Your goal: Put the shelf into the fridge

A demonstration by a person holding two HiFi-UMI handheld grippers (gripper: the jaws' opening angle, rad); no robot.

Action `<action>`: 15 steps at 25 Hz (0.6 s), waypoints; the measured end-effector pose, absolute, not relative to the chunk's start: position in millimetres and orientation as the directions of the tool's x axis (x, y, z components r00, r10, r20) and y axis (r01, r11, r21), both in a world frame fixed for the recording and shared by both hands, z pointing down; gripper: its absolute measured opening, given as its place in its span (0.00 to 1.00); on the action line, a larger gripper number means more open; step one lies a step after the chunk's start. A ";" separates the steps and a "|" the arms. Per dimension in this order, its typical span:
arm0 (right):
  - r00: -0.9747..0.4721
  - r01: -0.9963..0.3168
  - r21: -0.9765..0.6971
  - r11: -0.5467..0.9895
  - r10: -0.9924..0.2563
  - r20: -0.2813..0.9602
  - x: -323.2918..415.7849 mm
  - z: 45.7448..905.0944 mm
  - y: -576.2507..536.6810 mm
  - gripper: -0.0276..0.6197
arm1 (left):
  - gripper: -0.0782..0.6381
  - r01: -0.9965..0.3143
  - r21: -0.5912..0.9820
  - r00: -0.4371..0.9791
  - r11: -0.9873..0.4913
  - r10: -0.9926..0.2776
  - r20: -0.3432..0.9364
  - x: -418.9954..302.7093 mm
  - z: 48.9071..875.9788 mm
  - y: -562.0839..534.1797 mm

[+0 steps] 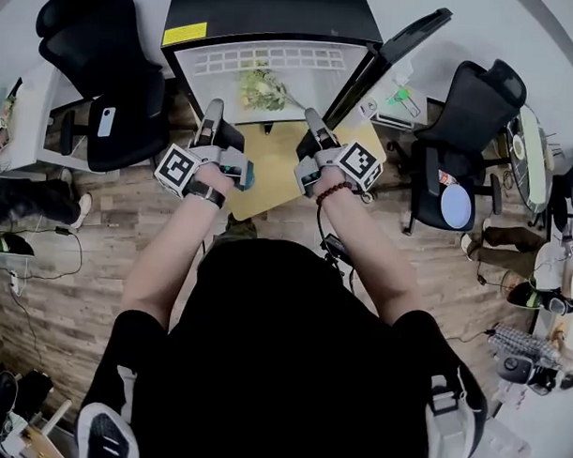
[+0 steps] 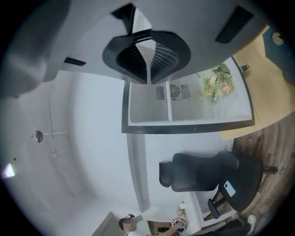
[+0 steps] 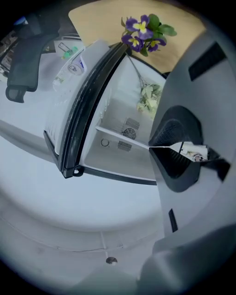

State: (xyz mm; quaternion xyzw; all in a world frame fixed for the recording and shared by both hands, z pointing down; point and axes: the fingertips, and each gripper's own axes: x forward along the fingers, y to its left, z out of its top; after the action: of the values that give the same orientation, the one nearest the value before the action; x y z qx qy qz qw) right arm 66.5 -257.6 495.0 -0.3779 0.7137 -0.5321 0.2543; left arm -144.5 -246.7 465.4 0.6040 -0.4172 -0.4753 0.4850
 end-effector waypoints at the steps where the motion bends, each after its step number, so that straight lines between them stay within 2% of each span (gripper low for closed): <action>1: -0.603 -0.279 -0.949 0.147 -0.796 0.054 64.7 497.2 -249.2 0.06 | 0.16 -0.038 0.982 0.199 -0.187 -0.964 -0.175 -143.5 463.4 -239.3; 5: -0.647 -0.316 -0.935 0.162 -0.758 0.087 61.4 500.4 -224.8 0.05 | 0.16 -0.024 0.983 0.194 -0.183 -0.965 -0.175 -139.3 462.4 -216.2; 10: -0.651 -0.298 -0.942 0.153 -0.755 0.083 63.8 500.0 -198.7 0.05 | 0.16 -0.010 0.986 0.175 -0.169 -0.971 -0.165 -138.4 468.1 -189.0; 12: -0.652 -0.339 -0.918 0.207 -0.755 0.071 65.9 490.8 -191.7 0.05 | 0.16 -0.091 0.973 0.198 -0.212 -0.961 -0.191 -136.0 457.1 -180.6; 15: -0.668 -0.485 -0.792 0.372 -0.742 0.060 66.6 470.1 -181.5 0.05 | 0.15 -0.294 0.908 0.261 -0.297 -0.939 -0.223 -133.2 435.2 -167.0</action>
State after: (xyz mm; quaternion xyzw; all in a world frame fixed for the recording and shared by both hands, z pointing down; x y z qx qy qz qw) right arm 66.6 -181.5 470.1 -0.3768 0.8137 -0.4147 0.1550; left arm -133.2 -167.0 435.2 0.6913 -0.4460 -0.4133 0.3903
